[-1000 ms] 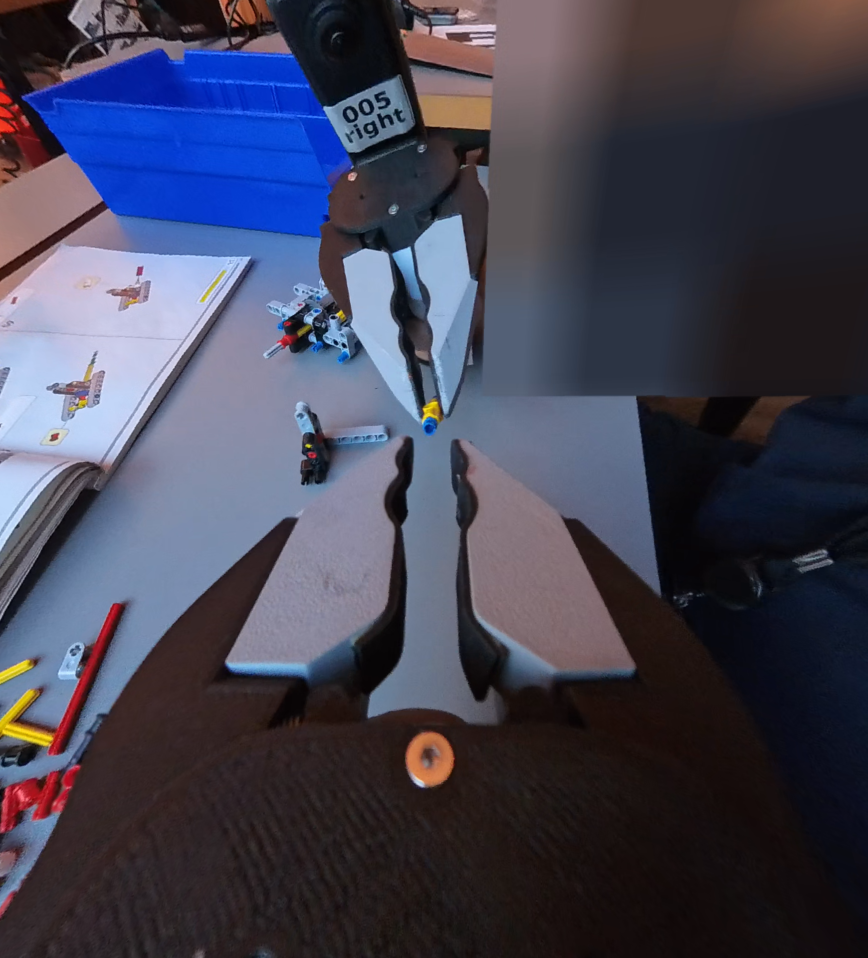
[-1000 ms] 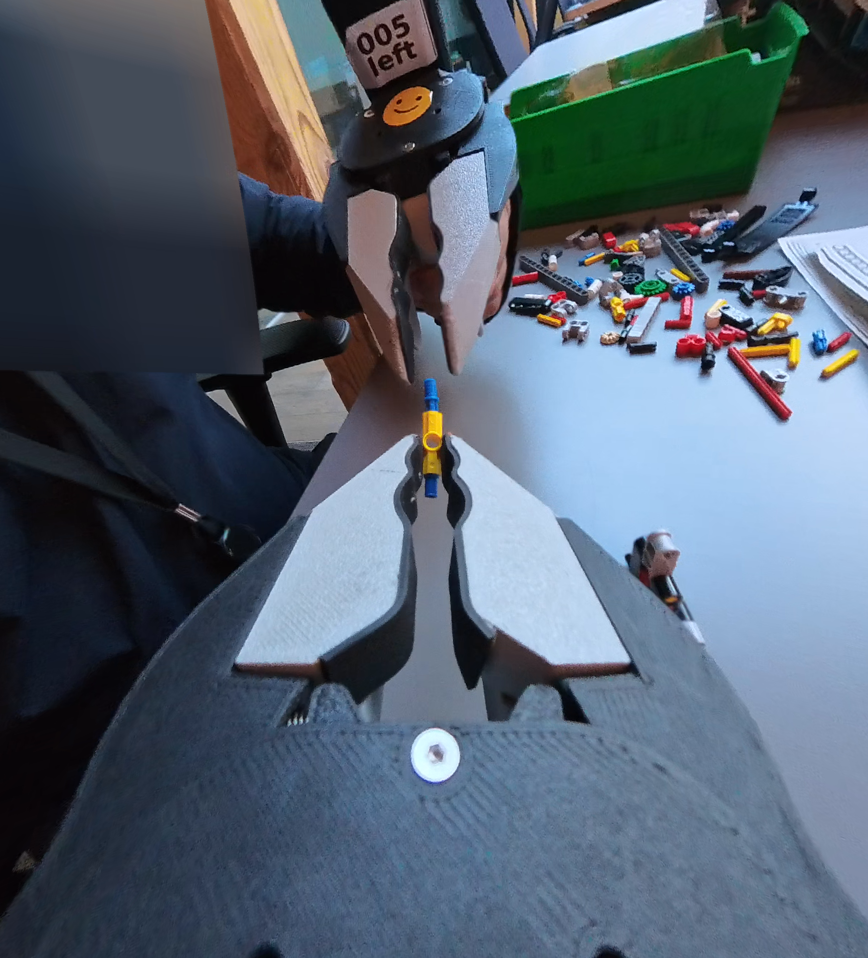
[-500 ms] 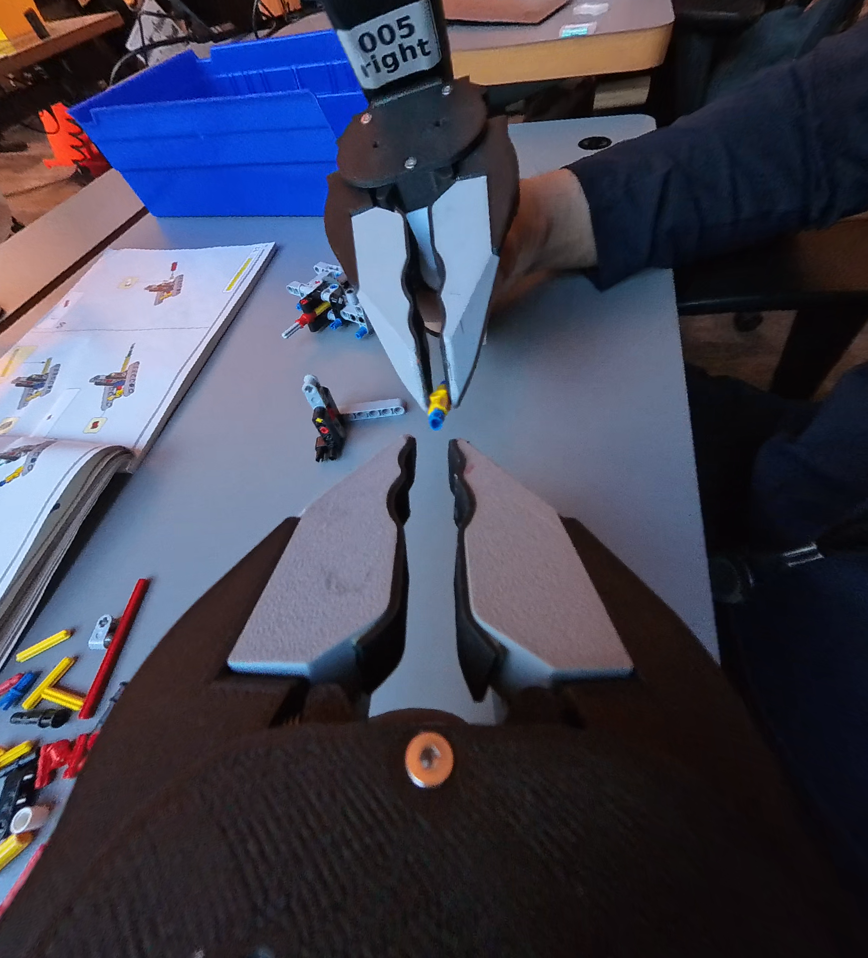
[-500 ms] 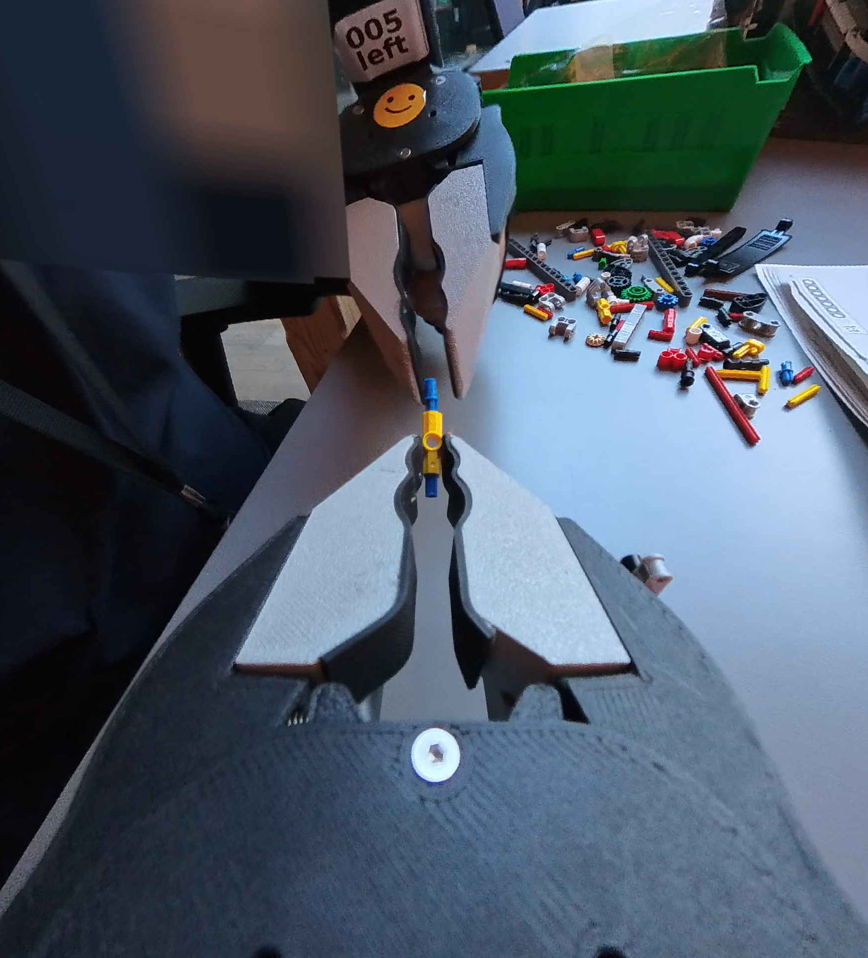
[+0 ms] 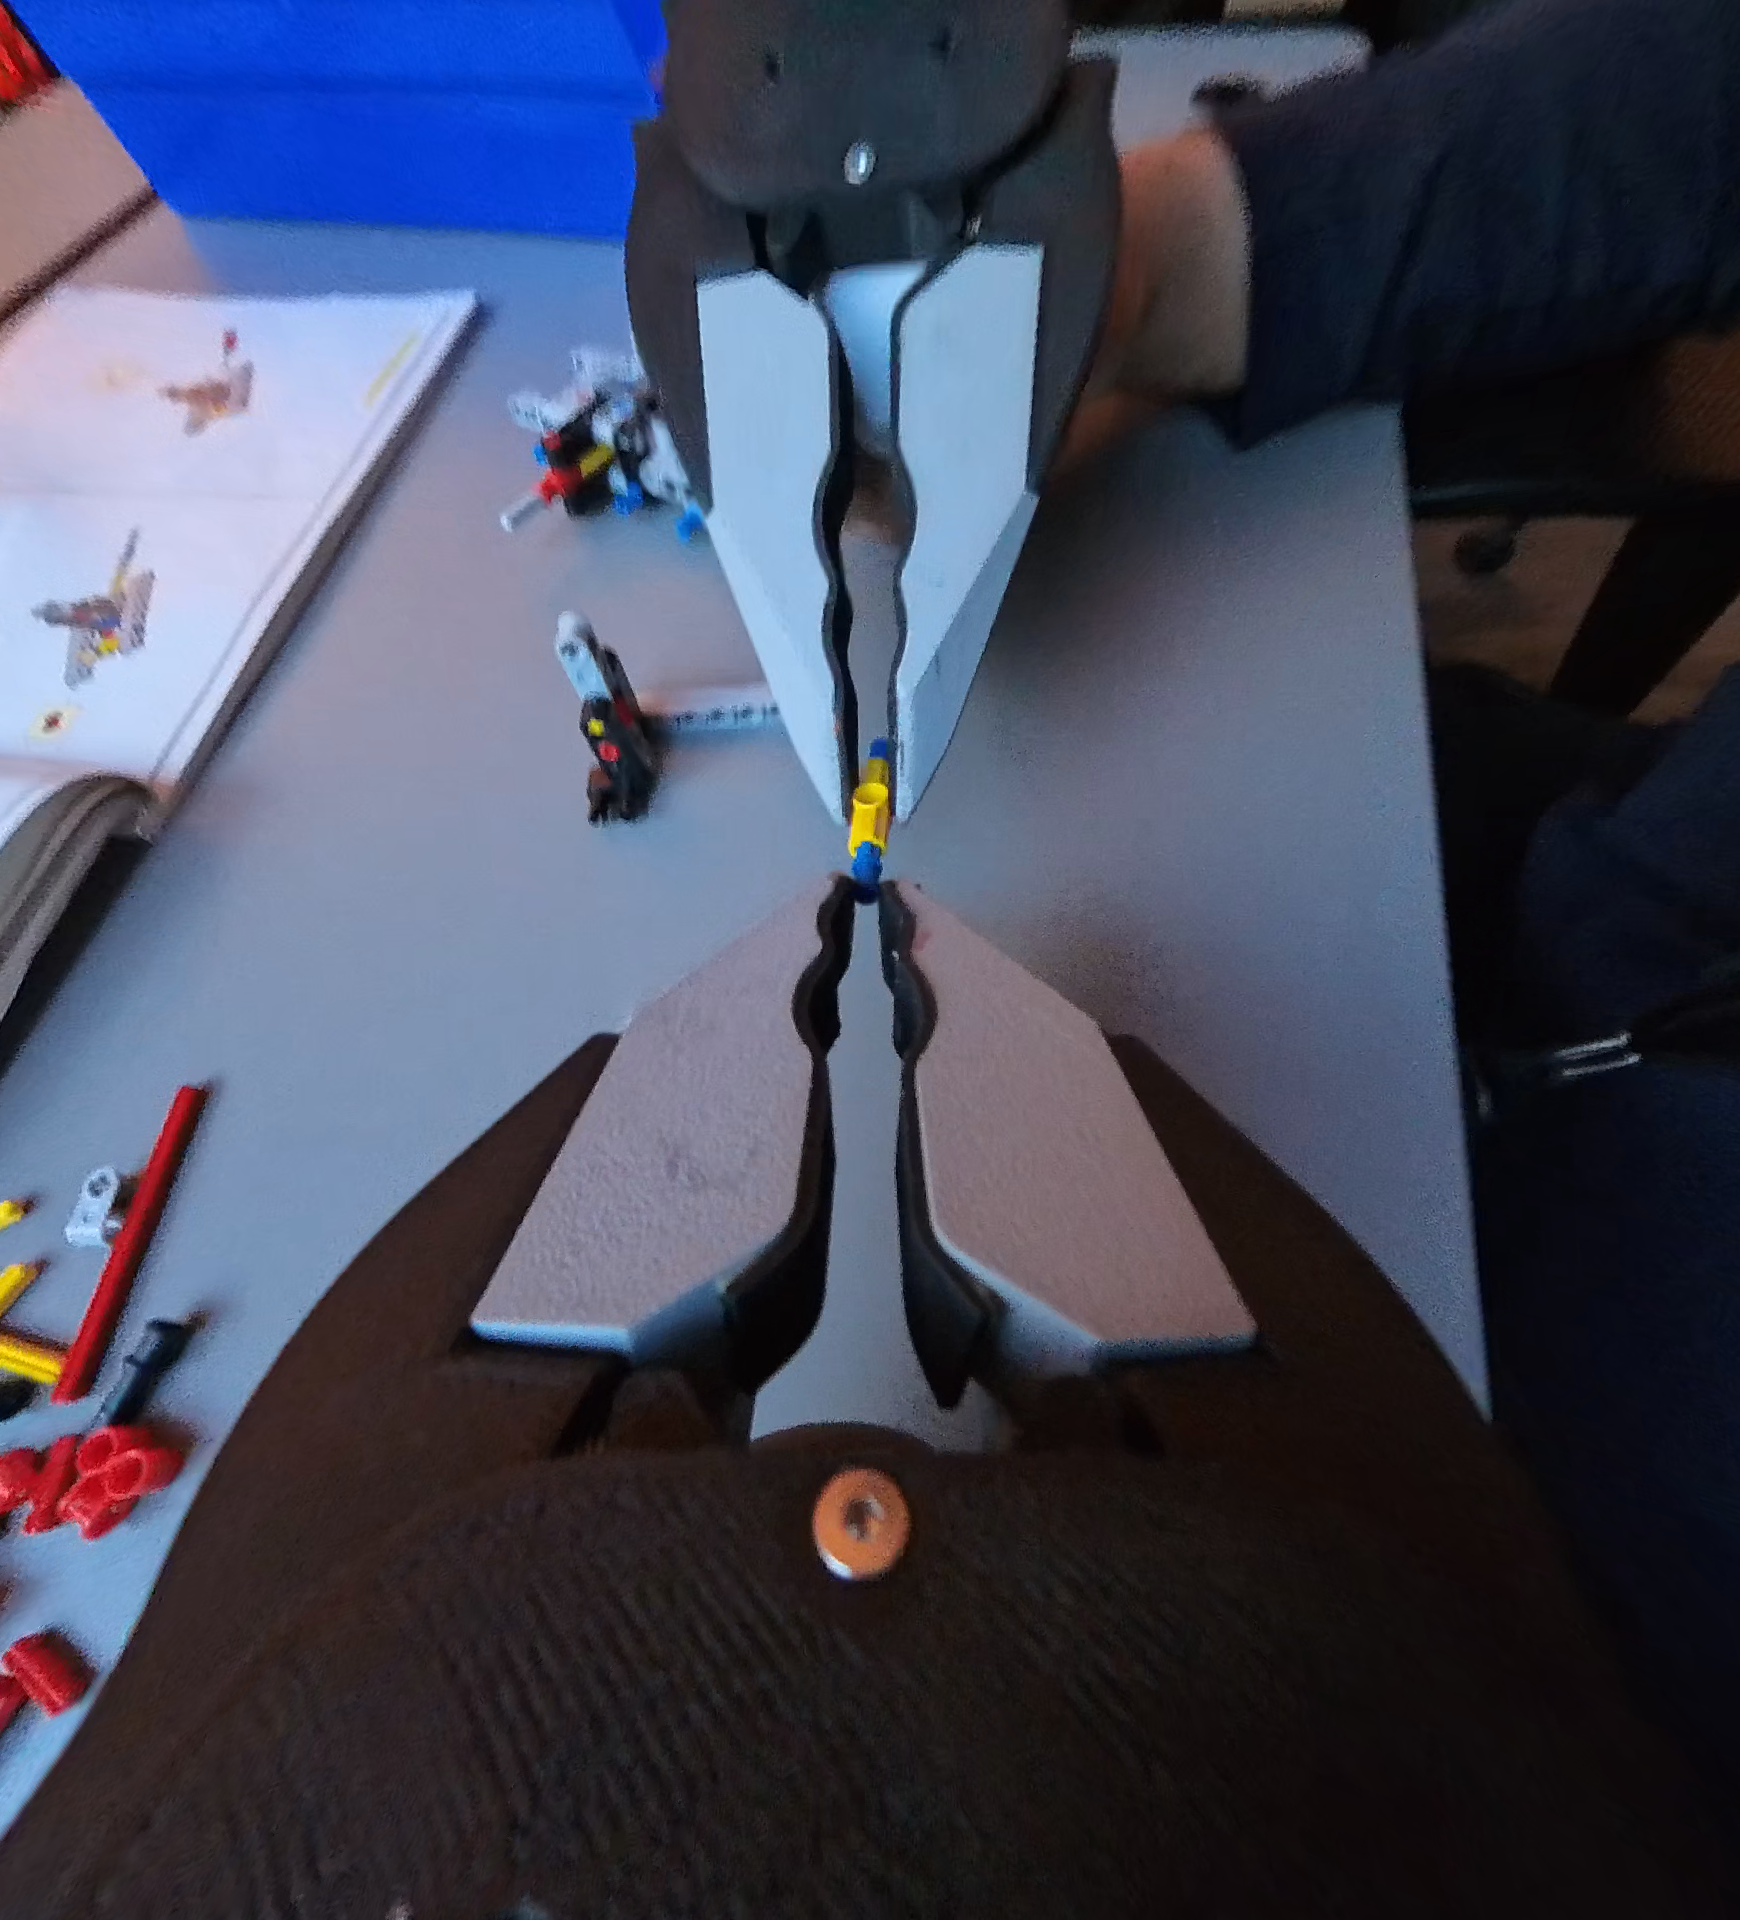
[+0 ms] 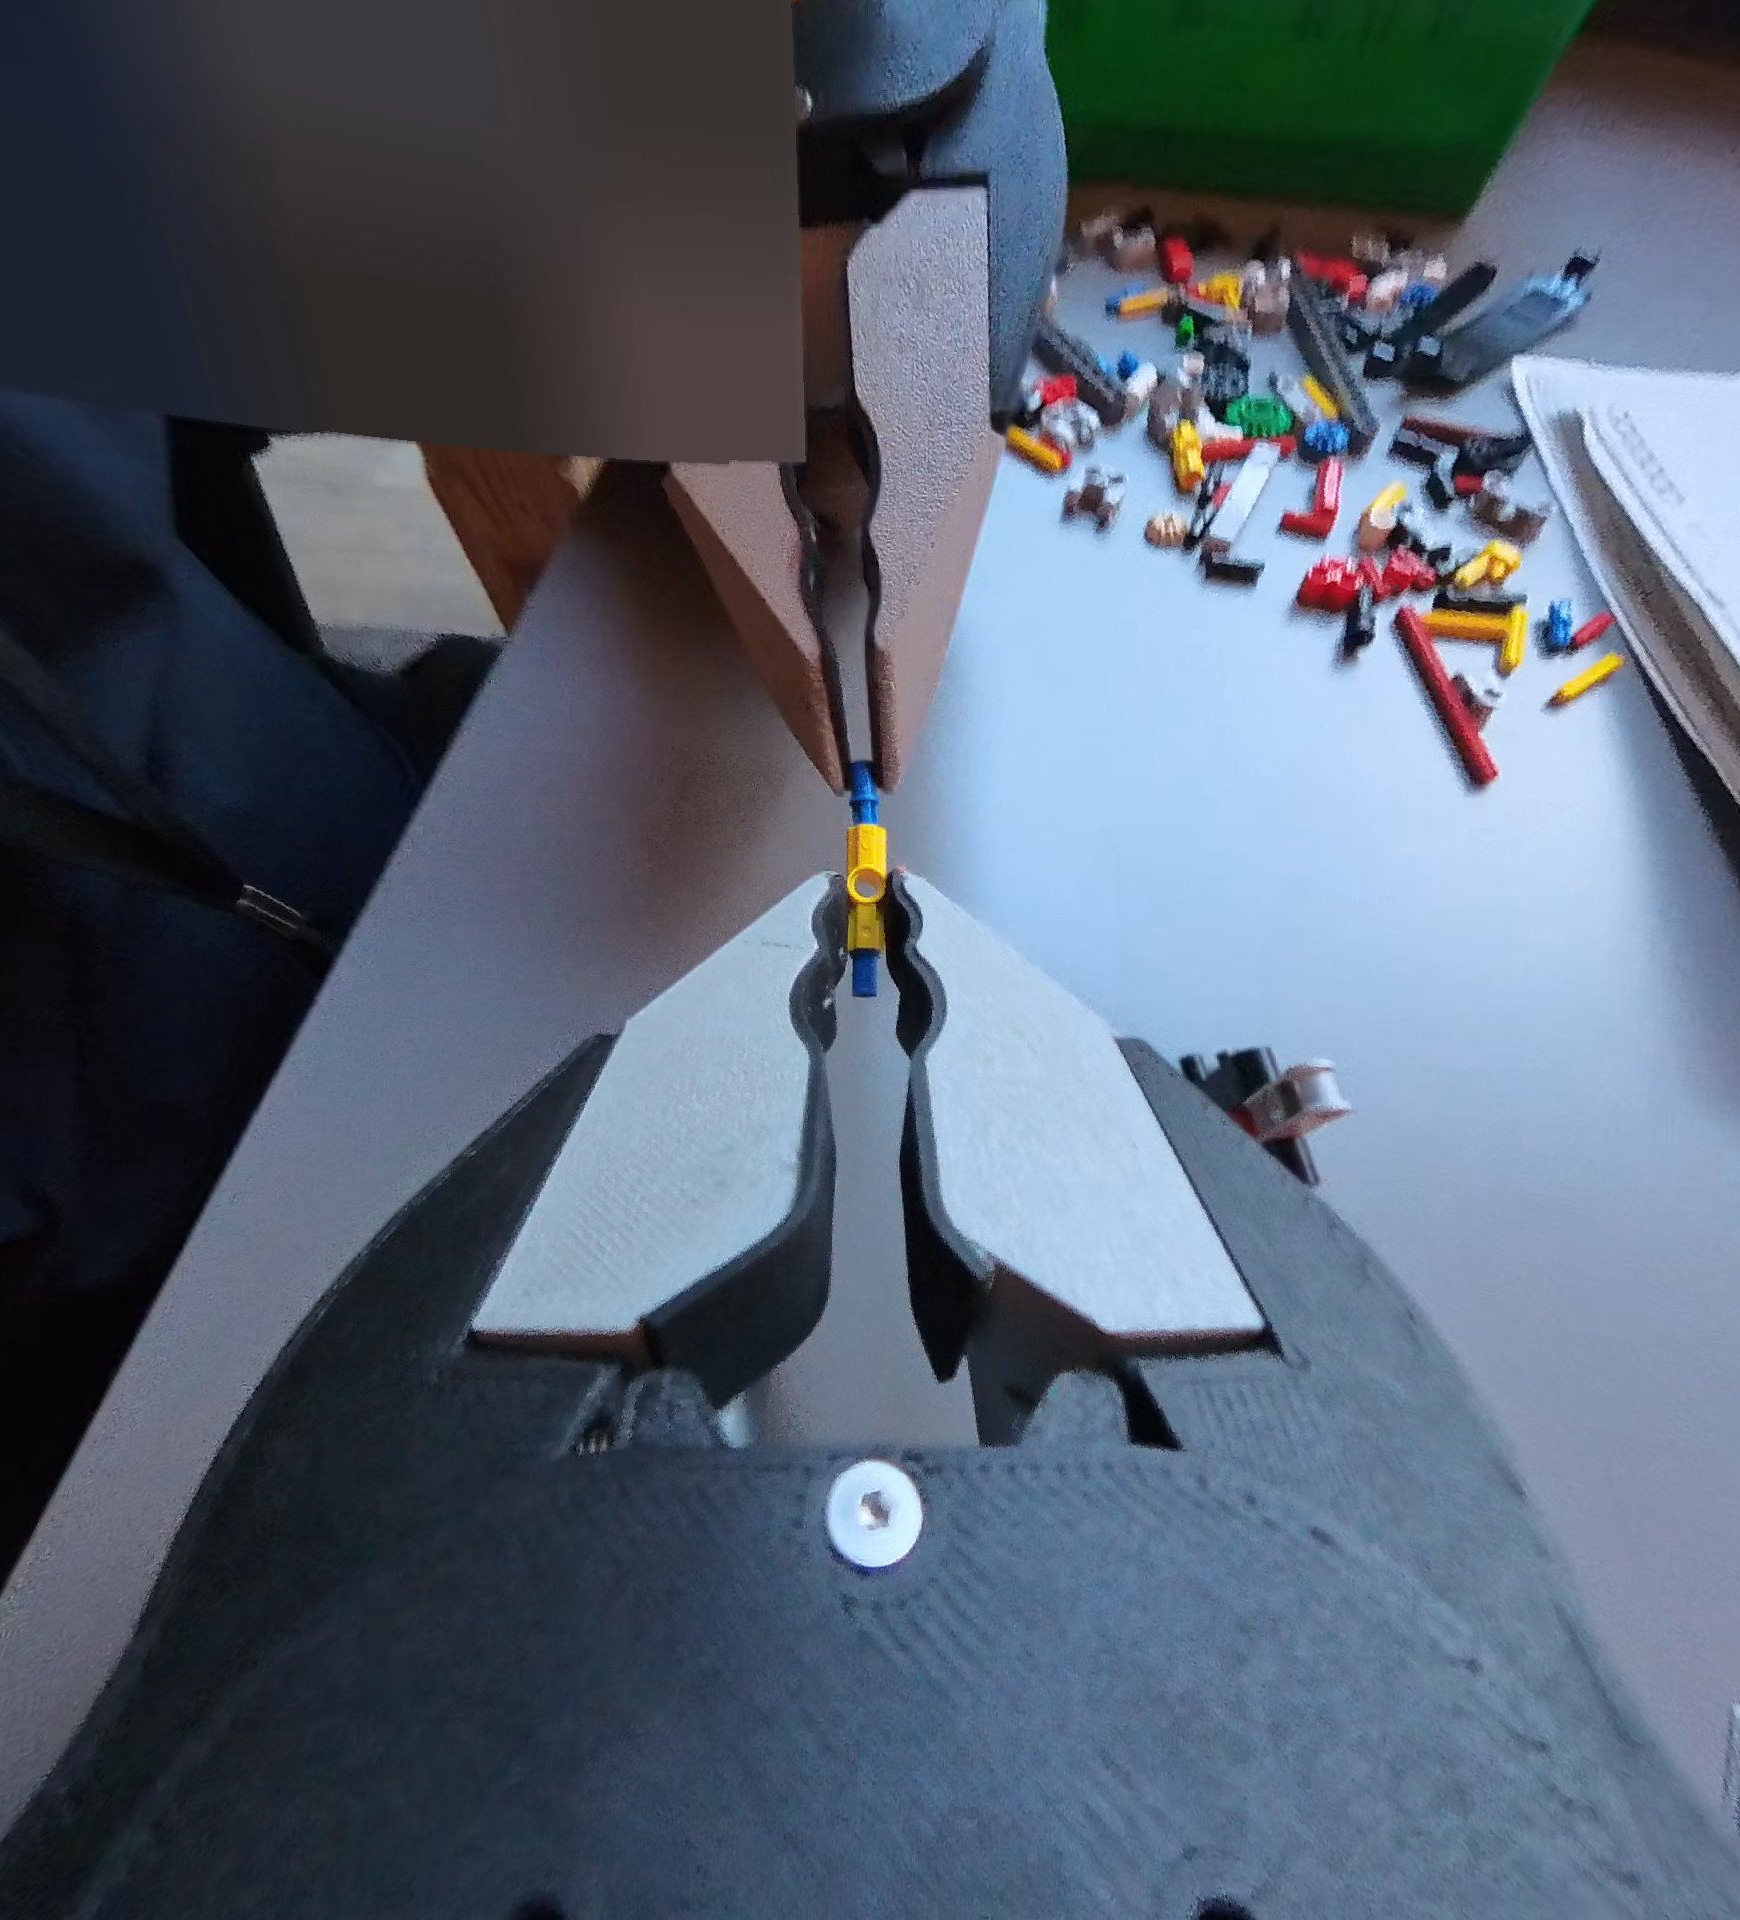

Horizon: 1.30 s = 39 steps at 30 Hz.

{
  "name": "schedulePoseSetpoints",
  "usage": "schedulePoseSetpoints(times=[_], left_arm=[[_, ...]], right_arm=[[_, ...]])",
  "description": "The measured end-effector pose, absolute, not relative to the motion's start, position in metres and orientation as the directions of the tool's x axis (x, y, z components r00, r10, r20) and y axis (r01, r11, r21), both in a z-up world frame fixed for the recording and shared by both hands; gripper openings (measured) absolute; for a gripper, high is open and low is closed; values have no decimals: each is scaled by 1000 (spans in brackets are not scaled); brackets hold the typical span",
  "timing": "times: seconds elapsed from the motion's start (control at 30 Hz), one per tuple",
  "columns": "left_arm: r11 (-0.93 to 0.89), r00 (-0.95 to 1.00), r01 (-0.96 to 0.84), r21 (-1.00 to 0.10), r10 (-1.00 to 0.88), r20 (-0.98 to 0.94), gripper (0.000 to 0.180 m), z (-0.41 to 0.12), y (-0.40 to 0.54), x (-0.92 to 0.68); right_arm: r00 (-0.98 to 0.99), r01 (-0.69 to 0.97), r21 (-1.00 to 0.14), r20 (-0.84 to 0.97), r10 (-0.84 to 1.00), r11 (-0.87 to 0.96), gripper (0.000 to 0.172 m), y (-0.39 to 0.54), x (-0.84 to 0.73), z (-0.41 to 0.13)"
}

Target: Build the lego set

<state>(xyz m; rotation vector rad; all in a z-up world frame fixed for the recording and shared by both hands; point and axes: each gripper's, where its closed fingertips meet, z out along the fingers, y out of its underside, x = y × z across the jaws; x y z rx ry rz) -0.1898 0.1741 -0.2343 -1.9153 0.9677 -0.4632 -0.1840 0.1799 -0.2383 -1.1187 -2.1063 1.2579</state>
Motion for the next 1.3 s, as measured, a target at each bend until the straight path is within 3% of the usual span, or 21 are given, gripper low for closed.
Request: schedulePoseSetpoints(times=[0.2, 0.77, 1.0, 1.2, 1.3], left_arm=[[-402, 604, -565, -721, -796, -29, 1, -272, 173, -194], [-420, 566, -557, -717, -823, 43, 1, -273, 175, -194], [-502, 719, -493, -711, -695, -7, 0, -273, 177, -193], [-548, 736, -441, -711, -674, 63, 0, -273, 181, -196], [-515, 715, -477, -712, -699, 27, 0, -273, 179, -195]], right_arm=[[-548, 548, -749, 15, 836, 373, 3, 180, -187, -271], [-572, 577, -738, -57, 819, 351, 4, 180, -186, -273], [-499, 604, -734, -45, 865, 311, 5, 182, -189, -274], [-465, 575, -726, 90, 881, 377, 4, 182, -189, -273], [-460, 599, -732, 19, 888, 326, 4, 182, -190, -273]])
